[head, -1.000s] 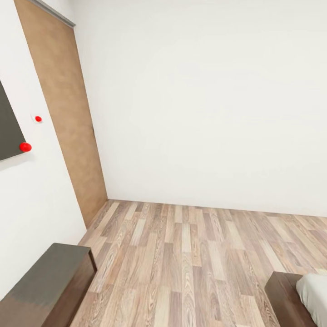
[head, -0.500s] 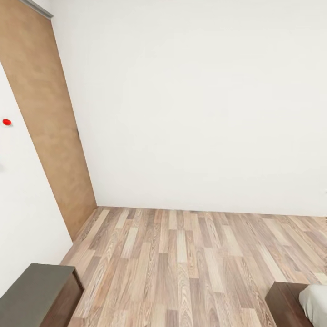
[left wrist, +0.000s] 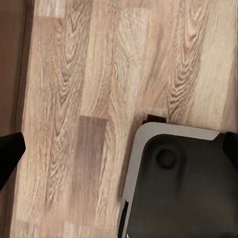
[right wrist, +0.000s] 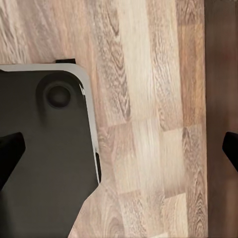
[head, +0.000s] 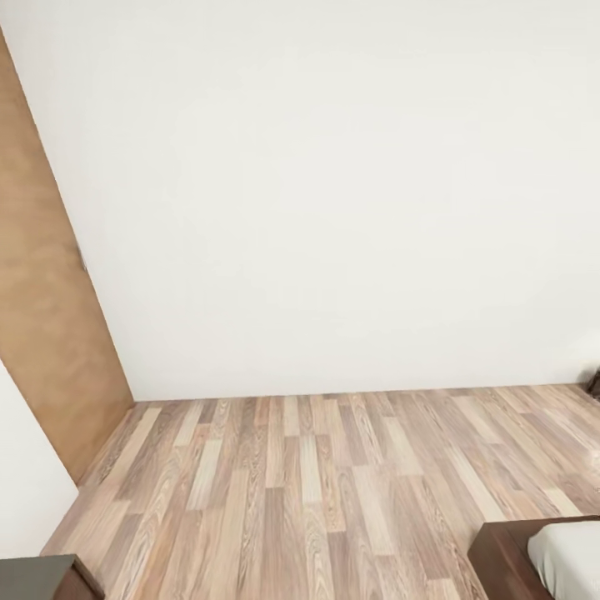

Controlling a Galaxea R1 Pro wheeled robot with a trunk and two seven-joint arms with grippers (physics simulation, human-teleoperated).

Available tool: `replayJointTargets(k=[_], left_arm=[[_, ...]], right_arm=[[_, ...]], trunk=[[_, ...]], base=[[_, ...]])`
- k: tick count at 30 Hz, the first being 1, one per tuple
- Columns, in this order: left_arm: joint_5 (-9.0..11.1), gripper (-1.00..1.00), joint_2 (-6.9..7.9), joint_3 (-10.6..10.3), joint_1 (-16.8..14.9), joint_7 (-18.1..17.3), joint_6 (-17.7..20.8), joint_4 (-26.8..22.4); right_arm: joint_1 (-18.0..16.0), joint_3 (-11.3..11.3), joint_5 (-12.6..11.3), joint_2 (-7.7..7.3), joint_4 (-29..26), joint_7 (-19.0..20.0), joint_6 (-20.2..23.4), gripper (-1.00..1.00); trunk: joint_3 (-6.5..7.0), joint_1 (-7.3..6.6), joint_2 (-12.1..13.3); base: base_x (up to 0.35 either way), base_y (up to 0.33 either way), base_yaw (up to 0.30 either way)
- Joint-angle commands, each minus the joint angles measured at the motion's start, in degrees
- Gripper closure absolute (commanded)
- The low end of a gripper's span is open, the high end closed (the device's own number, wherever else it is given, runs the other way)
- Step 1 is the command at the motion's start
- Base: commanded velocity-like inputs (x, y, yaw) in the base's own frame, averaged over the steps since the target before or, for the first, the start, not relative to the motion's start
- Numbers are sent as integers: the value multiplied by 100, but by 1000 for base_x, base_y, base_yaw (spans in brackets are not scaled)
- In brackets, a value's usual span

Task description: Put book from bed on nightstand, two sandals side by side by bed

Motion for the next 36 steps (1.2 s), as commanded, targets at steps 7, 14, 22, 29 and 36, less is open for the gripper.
replayJointTargets(k=[7,14,22,29,36], left_arm=[[37,-100,1,-49,-3,12,-15,0],[37,-100,1,-49,-3,12,-15,0],[37,-100,1,-49,-3,12,-19,0],[37,-100,1,-49,-3,12,-23,0],[37,-100,1,-49,-3,8,-24,0]], right_arm=[[-7,-13,-18,1,6,-2,-28,-100],[-7,-13,-15,4,7,-2,-28,-100],[-7,-13,-17,3,8,-2,-28,-100],[-7,-13,-16,-1,9,-2,-28,-100],[-7,-13,-15,4,9,-2,-28,-100]], trunk=[[-13,7,-12],[-13,7,-12],[-13,7,-12],[-13,7,-12],[-13,7,-12]], base=[[338,50,-271],[338,94,-273],[338,79,-274],[318,24,-274],[287,7,-274]])
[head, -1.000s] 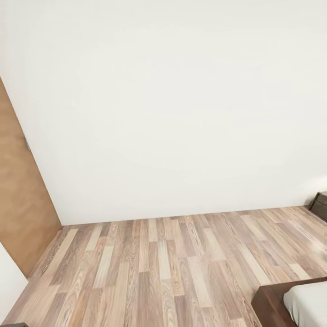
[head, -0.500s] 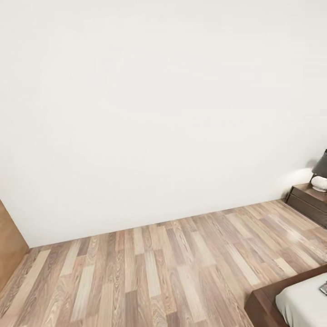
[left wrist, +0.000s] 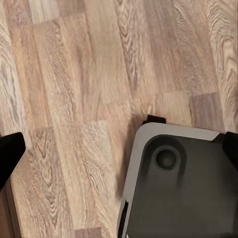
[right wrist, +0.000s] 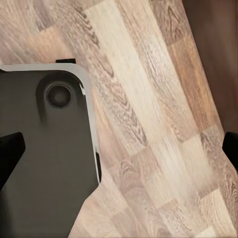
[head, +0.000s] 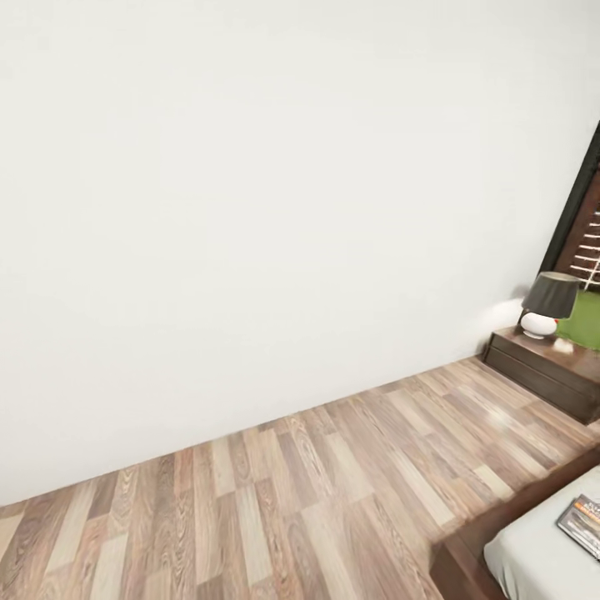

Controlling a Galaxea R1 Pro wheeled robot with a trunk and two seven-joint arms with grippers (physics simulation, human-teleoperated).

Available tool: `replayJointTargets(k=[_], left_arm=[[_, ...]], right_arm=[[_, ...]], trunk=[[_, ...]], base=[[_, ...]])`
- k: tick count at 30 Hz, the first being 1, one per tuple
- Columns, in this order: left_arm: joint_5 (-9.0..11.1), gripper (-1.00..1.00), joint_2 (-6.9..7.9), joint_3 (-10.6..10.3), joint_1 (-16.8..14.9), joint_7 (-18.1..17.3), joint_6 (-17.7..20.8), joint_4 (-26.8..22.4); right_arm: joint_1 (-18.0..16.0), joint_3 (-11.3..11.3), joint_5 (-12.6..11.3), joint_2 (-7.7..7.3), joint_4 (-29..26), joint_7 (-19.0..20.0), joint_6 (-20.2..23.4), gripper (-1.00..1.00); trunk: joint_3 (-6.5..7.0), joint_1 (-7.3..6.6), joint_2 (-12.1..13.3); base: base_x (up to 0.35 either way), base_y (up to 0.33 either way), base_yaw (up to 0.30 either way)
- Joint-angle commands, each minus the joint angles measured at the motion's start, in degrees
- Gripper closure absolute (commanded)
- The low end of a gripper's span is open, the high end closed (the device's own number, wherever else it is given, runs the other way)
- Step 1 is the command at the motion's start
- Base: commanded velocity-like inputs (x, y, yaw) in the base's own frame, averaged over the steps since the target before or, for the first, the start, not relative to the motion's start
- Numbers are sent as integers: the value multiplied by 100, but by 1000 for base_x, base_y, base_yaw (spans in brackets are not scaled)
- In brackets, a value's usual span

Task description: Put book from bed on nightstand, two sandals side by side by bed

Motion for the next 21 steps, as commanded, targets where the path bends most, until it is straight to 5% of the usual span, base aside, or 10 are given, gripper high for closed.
replayJointTargets(k=[1,21], left_arm=[[38,-100,1,-49,-3,10,-16,0],[38,-100,1,-49,-3,7,-24,0]], right_arm=[[-7,-13,-17,0,7,-2,-28,-100],[-7,-13,-20,-3,7,-2,-28,-100]], trunk=[[-13,6,-12],[-13,6,-12]], base=[[269,9,-274],[213,57,-282]])
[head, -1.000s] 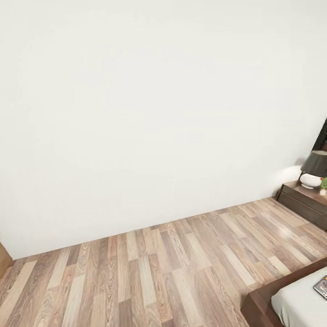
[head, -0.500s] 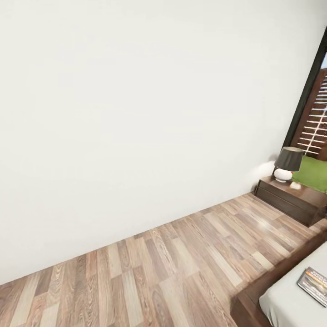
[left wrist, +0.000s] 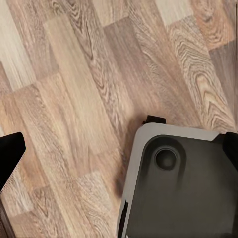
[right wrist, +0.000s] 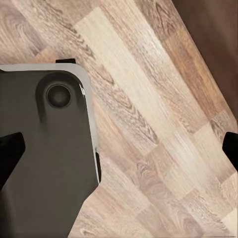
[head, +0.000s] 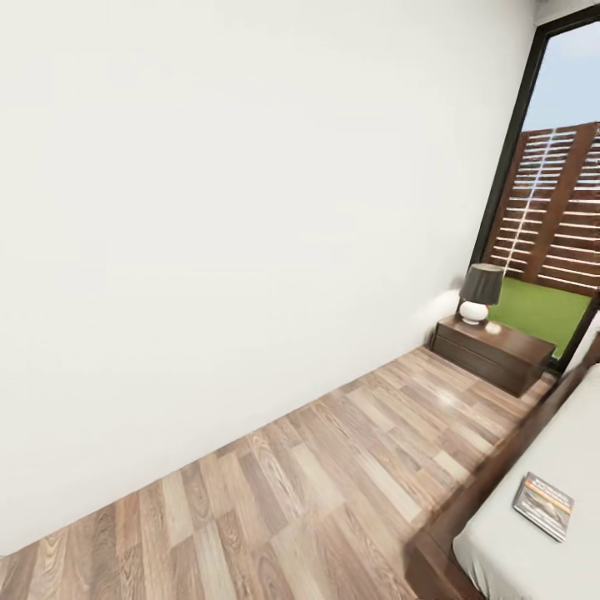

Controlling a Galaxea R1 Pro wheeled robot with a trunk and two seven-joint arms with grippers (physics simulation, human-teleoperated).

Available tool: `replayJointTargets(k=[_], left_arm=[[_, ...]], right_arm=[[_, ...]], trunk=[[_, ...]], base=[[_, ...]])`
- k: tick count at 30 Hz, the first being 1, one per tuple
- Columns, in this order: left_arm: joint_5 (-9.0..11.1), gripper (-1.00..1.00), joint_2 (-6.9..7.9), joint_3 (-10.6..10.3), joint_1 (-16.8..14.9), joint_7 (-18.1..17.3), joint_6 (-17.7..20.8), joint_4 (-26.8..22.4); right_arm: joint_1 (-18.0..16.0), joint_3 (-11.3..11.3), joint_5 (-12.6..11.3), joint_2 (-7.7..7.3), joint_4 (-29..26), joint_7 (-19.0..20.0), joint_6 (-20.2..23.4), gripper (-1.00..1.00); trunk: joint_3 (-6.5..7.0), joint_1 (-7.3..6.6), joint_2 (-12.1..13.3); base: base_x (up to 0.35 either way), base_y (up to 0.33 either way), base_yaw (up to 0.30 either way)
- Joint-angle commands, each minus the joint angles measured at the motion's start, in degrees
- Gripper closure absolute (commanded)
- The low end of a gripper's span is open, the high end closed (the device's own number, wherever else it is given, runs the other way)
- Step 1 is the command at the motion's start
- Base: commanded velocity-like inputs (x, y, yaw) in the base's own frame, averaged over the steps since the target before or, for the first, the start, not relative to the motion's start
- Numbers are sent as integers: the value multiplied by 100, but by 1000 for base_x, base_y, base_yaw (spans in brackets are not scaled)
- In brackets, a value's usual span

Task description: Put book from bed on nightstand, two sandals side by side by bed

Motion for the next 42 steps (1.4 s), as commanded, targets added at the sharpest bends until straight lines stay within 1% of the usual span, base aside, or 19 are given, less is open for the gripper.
replayJointTargets(k=[1,26,42], left_arm=[[38,-100,1,-49,-3,11,-16,0],[38,-100,1,-49,-3,11,-17,0],[38,-100,1,-49,-3,11,-17,0]], right_arm=[[-7,-14,-17,1,7,-2,-28,-100],[-7,-14,-20,0,7,-2,-28,-100],[-7,3,-17,0,7,-2,-28,-100]], trunk=[[-13,5,-12],[-13,5,-12],[-13,5,-12]], base=[[97,14,-292],[74,60,-293],[127,106,-293]])
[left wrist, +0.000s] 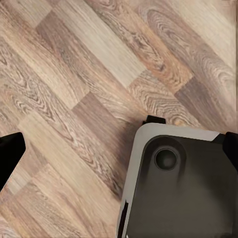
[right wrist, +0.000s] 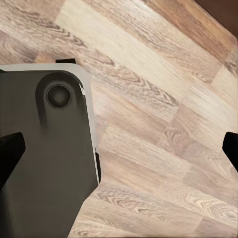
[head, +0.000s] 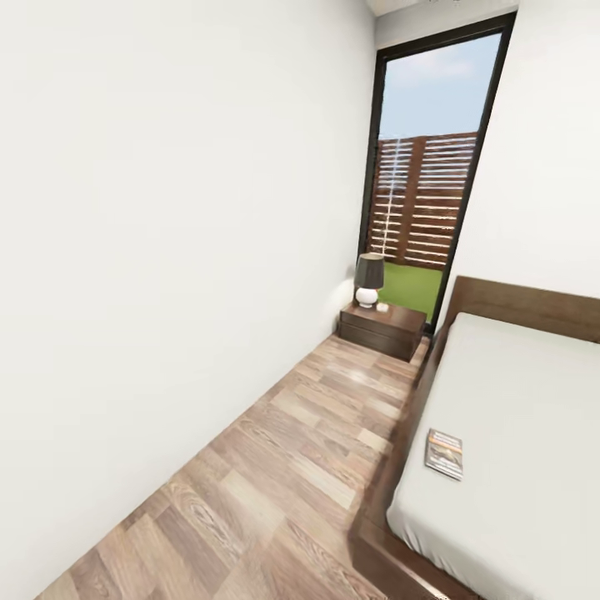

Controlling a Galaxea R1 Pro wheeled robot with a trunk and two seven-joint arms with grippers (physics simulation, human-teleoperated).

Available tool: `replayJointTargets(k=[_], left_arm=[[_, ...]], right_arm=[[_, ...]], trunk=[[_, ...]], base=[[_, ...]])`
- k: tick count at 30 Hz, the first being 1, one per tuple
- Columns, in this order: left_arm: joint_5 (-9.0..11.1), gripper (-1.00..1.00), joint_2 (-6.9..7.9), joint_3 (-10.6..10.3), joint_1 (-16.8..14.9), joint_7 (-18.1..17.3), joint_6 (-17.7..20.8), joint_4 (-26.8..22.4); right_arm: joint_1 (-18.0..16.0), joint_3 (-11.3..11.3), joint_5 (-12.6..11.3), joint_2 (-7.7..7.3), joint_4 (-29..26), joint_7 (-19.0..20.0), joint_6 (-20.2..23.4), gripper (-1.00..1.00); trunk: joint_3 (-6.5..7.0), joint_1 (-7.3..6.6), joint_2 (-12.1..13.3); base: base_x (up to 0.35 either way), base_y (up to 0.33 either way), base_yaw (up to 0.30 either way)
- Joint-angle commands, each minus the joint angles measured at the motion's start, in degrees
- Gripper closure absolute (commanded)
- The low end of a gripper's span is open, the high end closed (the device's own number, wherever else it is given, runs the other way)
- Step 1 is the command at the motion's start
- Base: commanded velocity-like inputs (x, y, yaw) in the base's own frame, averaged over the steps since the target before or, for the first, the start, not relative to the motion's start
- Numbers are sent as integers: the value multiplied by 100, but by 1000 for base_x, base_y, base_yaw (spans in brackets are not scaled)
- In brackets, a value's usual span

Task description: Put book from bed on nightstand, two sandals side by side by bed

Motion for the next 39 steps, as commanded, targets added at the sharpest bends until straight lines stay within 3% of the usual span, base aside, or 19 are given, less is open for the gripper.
replayJointTargets(k=[1,19,39], left_arm=[[38,-100,1,-49,-3,11,-15,0],[38,-100,1,-49,-3,11,-15,0],[38,-100,0,-49,-3,11,-15,0]], right_arm=[[-7,-12,-19,1,7,-3,-28,-100],[-7,-11,-19,-2,7,-2,-28,-100],[-7,-11,-20,-4,8,0,-28,-100]], trunk=[[-13,4,-12],[-13,4,-12],[-13,4,-12]], base=[[50,42,-294],[131,147,-293],[123,21,-293]])
